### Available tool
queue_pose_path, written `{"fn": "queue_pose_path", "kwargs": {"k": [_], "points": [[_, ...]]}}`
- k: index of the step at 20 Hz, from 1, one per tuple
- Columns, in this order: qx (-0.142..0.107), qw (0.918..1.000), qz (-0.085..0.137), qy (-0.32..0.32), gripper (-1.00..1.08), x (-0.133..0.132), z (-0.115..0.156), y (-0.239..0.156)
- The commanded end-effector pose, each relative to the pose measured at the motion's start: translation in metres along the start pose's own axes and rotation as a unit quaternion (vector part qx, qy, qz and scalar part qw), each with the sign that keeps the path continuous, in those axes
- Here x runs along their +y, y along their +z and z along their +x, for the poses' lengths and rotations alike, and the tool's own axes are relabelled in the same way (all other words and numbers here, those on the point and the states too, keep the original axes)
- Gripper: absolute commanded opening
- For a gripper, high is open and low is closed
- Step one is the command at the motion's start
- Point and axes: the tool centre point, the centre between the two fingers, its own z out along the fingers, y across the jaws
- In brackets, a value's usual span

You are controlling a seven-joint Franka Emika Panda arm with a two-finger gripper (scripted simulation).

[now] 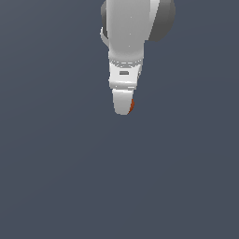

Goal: Pick up the object and move it to a goal position.

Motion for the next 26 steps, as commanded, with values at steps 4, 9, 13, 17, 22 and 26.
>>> {"fn": "queue_pose_path", "kwargs": {"k": [4,9,13,17,22,26], "points": [[0.001,1.0000,-0.001,0.000,-1.00,-0.019,-0.003,-0.066],[0.001,1.0000,-0.001,-0.001,-1.00,-0.033,-0.006,-0.120],[0.001,1.0000,-0.001,0.000,-1.00,-0.041,-0.009,-0.154],[0.001,1.0000,-0.001,0.001,-1.00,-0.047,-0.011,-0.179],[0.001,1.0000,-0.001,0.001,-1.00,-0.050,-0.012,-0.198],[0.001,1.0000,-0.001,0.001,-1.00,-0.051,-0.013,-0.204]]}}
